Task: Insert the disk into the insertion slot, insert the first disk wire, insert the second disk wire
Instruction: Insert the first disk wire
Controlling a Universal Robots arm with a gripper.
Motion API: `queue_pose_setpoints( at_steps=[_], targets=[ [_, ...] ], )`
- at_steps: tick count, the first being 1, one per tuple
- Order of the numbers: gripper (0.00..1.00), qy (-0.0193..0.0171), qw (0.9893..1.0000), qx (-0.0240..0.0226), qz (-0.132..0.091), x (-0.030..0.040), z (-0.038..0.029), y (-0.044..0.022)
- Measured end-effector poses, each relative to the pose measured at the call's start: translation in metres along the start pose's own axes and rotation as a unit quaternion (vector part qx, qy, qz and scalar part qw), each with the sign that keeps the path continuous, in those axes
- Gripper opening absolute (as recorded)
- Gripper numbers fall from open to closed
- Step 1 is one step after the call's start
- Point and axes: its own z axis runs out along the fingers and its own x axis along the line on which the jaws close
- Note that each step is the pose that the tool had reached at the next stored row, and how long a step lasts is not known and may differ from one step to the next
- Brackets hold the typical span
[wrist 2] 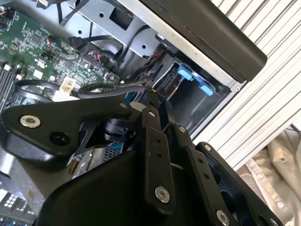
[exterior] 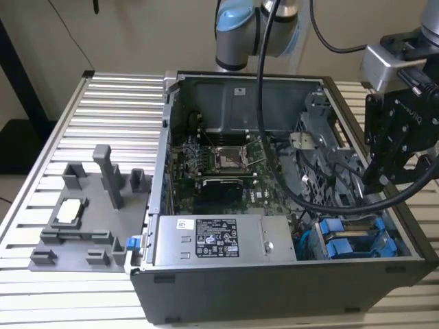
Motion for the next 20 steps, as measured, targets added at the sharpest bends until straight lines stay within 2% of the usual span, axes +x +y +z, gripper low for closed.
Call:
queue_pose_setpoints(
  at_steps=[3,7,16,20],
  targets=[
    [0.19,0.0009,0.9999,-0.0132,0.0,0.0002,0.001,-0.0036],
    [0.19,0.0023,0.9998,-0.0198,0.0,0.0004,0.0019,-0.0049],
    [0.19,0.0029,0.9998,-0.0216,-0.001,0.0004,0.0025,-0.0055],
    [0.19,0.0026,0.9997,-0.0247,-0.001,0.0024,0.0048,-0.0074]
  ],
)
